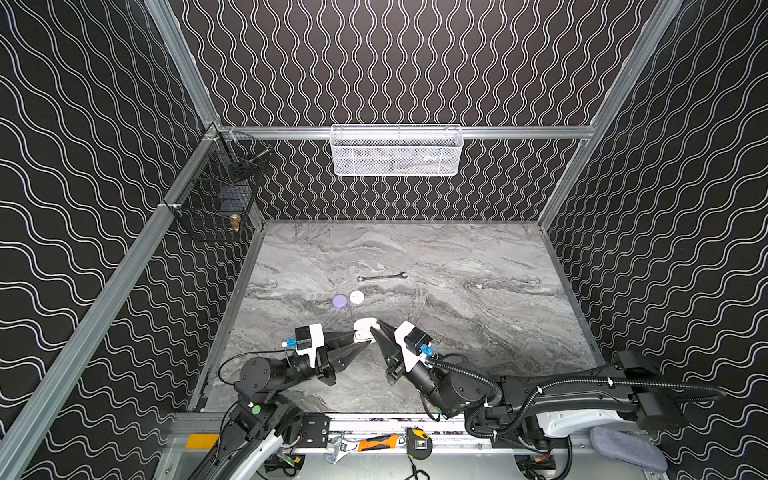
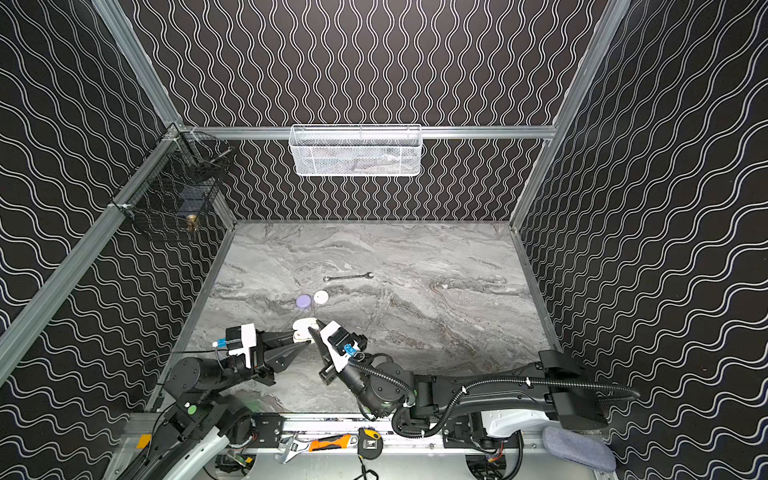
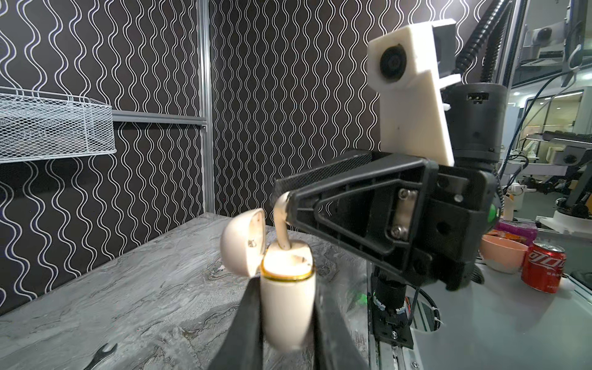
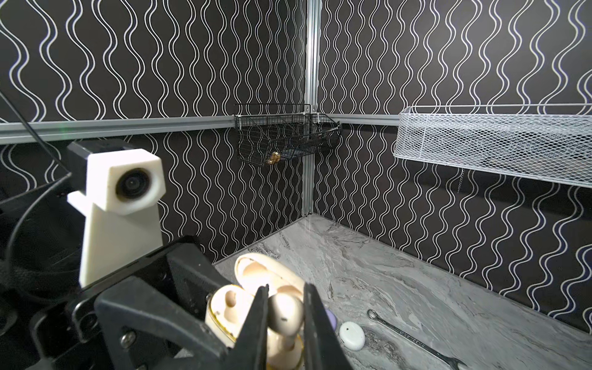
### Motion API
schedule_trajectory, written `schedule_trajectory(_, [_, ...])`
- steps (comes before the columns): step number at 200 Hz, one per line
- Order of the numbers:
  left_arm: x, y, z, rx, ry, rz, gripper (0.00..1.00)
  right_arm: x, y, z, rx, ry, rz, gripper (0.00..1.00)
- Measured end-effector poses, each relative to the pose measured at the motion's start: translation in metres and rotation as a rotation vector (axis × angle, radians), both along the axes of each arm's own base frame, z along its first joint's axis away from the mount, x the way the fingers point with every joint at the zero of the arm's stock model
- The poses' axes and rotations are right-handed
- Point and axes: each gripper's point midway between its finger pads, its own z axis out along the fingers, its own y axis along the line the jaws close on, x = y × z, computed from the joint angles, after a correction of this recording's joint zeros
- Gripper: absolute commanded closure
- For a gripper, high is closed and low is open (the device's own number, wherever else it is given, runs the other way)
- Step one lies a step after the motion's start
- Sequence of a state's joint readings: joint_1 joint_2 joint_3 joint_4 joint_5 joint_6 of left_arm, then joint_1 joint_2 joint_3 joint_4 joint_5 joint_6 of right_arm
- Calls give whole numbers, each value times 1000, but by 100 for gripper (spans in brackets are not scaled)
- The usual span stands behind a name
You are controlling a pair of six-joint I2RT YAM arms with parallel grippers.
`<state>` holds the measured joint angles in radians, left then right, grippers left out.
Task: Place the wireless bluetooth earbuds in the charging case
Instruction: 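Lower the earbud stem into the empty case slot with the right gripper, then open the right gripper and draw it back from the case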
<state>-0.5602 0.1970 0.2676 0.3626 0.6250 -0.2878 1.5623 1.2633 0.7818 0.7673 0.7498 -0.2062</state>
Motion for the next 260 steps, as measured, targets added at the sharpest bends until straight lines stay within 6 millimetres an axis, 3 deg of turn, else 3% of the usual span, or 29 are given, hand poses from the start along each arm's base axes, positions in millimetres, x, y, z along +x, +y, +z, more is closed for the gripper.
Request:
schedule_trajectory(46, [1,2,6,-11,-7,18,100,-3,3,0,-11,3,19,66])
schedule_trajectory(76, [2,5,9,-24,-17,34,100,-6,5,-2,-24,7,38,63])
schedule_trajectory(132, [0,7,11,-36,-35,39,100,-7,2,7,-5,33,44,48])
schedule_trajectory(165, [2,5,0,-22,-32,43,100,-16,-11,28,45,65,86,40])
schedule_trajectory(188, [9,2,-16,1,-18,54,100,-17,-38,43,111,131,110,43])
schedule_trajectory(202, [17,-1,-34,23,17,64,100,-10,-57,42,136,199,83,44])
schedule_trajectory(215, [24,-3,-50,44,50,81,100,2,-70,28,129,278,36,47])
schedule_trajectory(226, [30,-3,-63,60,63,106,100,15,-78,2,97,357,-18,48])
schedule_trajectory(239, [36,-2,-76,74,92,128,100,29,-85,-46,18,450,-84,50])
schedule_trajectory(260, [42,-1,-84,84,106,156,100,42,-93,-143,-181,627,-160,53])
